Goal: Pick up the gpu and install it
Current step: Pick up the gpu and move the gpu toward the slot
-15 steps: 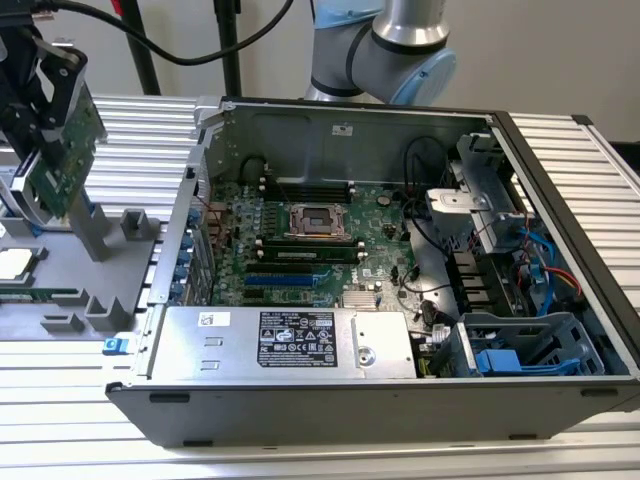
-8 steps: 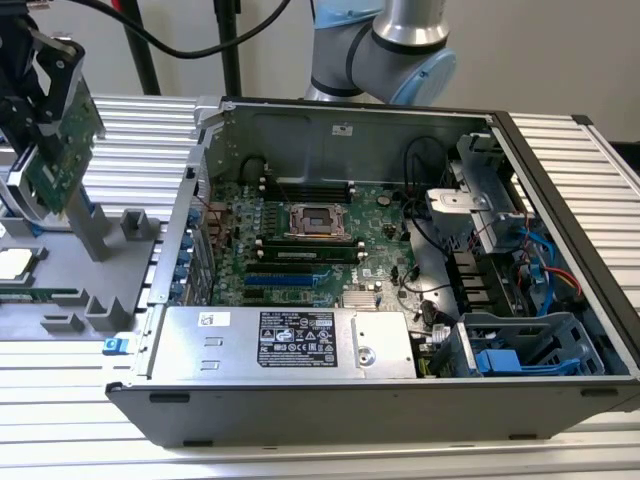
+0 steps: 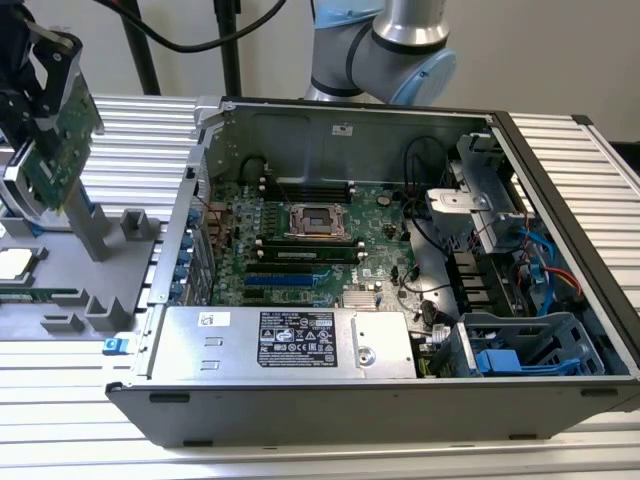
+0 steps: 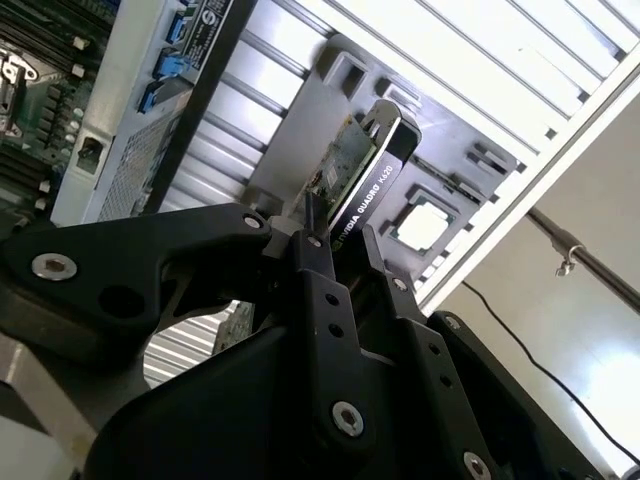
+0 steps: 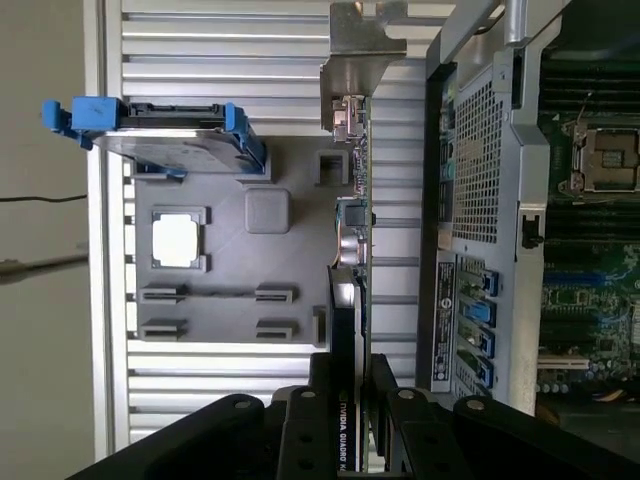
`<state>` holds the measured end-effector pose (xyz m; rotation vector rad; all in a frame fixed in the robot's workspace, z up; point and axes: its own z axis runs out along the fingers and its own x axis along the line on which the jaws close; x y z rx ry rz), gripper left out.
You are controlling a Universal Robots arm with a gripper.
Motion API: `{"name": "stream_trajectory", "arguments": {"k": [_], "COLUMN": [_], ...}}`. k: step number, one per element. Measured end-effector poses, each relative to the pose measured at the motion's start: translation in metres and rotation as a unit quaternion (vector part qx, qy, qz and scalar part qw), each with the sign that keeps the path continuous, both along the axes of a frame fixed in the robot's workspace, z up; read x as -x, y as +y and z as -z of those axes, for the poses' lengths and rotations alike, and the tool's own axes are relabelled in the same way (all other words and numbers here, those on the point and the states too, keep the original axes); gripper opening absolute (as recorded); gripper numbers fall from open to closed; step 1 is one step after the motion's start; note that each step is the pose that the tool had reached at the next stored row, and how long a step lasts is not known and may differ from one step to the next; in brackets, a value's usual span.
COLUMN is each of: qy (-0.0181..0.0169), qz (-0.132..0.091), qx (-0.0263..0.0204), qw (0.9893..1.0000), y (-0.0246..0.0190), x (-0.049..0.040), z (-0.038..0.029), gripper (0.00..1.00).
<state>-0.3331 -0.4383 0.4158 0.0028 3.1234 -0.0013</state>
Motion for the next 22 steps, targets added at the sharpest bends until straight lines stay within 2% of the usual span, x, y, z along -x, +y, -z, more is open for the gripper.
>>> {"name": "stream_trajectory", "arguments": {"k": [10,22], "qy": [0.0000,0.0001], "qz": [0.000,0.000], "qx": [0.0000,0.0001], "qw": [1.0000,1.0000], "y": [0.0000,-0.0001], "x": [0.0000,-0.0006], "z": [-0.0057,-0.0065], "gripper": [0.00,0.00]}}
